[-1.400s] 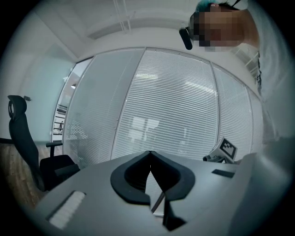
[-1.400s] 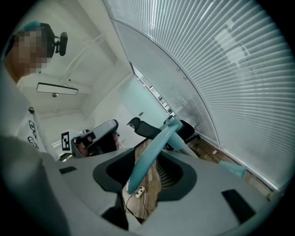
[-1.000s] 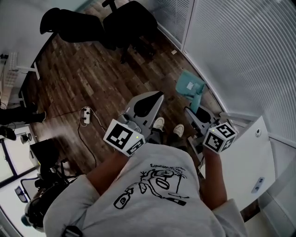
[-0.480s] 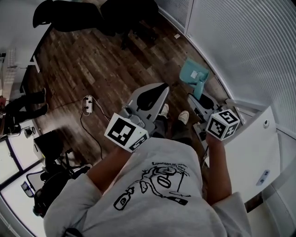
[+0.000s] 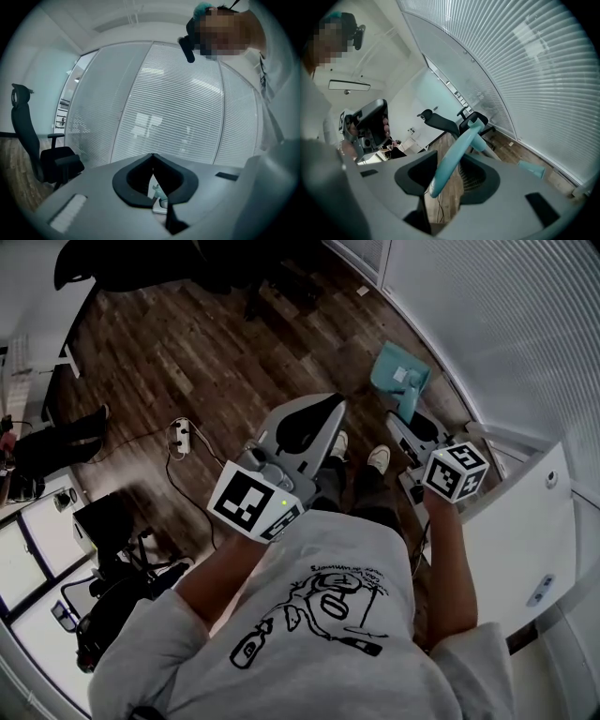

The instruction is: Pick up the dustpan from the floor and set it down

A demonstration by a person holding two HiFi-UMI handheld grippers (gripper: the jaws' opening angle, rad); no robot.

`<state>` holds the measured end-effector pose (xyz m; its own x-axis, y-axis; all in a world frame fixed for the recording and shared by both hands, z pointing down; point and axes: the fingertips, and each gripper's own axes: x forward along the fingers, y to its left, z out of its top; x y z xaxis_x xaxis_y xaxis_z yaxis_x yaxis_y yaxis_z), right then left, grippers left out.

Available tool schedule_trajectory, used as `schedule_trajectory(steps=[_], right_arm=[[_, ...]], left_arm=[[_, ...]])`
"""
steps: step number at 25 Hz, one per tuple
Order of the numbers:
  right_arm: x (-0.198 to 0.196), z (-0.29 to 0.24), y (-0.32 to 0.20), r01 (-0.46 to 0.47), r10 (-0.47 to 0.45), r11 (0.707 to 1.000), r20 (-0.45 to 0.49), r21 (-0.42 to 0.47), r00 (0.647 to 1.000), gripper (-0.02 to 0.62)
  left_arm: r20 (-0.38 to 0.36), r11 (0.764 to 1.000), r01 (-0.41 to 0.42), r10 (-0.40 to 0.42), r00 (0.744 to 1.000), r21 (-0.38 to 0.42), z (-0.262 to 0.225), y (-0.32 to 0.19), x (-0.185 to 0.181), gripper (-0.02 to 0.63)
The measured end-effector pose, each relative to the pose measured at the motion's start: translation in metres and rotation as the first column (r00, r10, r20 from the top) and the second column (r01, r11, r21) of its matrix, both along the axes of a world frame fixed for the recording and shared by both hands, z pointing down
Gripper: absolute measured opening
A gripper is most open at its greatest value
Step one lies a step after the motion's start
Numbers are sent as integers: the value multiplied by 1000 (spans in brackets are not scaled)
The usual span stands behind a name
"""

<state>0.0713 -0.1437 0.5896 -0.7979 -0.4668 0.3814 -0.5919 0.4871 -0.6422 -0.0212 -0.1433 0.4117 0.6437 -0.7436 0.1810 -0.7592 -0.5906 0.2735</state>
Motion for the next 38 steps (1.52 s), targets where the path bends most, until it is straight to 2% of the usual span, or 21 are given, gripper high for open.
schedule_trajectory(steps=[12, 38], right_arm=[[4, 51, -15, -20, 20, 1000, -2, -7, 1000, 132], [14, 155, -28, -49, 45, 992, -37, -116, 998, 129]], left_arm=[[0, 1000, -1, 1, 1000, -20, 10, 1, 1, 2], [17, 998, -3, 5, 1000, -69, 32, 5, -1, 2]])
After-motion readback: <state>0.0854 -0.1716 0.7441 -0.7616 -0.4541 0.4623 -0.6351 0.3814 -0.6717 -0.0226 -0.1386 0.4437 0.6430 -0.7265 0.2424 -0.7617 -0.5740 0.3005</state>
